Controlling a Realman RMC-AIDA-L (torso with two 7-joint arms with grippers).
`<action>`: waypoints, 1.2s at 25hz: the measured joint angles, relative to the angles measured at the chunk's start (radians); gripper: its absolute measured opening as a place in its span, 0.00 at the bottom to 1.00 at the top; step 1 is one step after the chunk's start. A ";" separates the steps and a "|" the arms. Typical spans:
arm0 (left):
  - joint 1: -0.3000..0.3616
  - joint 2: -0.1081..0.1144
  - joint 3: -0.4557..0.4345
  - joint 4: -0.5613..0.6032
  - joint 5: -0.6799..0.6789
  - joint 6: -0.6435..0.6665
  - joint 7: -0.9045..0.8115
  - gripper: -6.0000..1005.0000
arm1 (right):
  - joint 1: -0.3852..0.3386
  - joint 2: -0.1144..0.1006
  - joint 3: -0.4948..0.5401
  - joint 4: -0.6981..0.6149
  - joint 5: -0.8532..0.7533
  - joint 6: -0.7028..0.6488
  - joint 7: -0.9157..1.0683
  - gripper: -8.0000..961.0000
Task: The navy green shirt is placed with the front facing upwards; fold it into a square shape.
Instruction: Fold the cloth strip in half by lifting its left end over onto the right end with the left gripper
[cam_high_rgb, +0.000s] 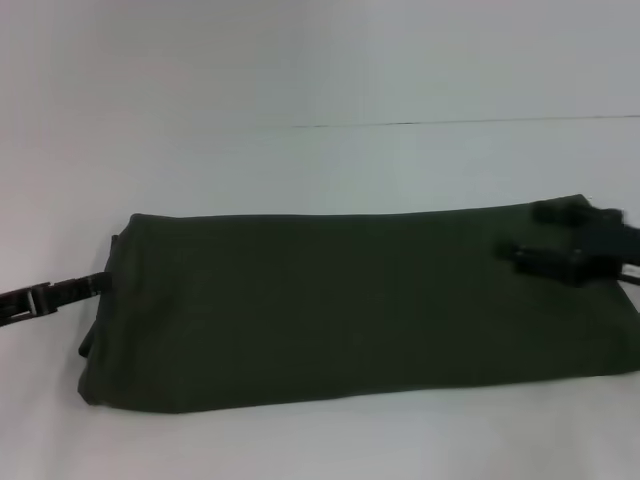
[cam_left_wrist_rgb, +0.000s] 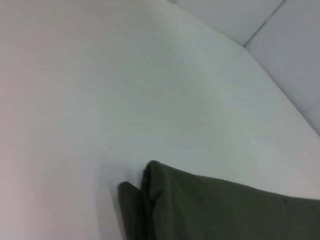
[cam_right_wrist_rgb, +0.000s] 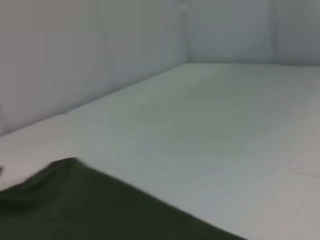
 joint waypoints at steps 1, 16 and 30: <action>0.000 0.004 -0.002 0.003 0.000 -0.005 -0.017 0.70 | 0.009 0.000 -0.009 0.018 0.000 0.002 -0.008 0.94; 0.005 0.003 0.057 0.076 0.007 0.013 -0.126 0.89 | 0.059 0.000 -0.034 0.147 0.047 0.007 -0.089 0.95; -0.019 -0.028 0.312 0.237 0.165 -0.046 -0.430 0.89 | 0.060 0.003 -0.036 0.215 0.064 0.019 -0.128 0.94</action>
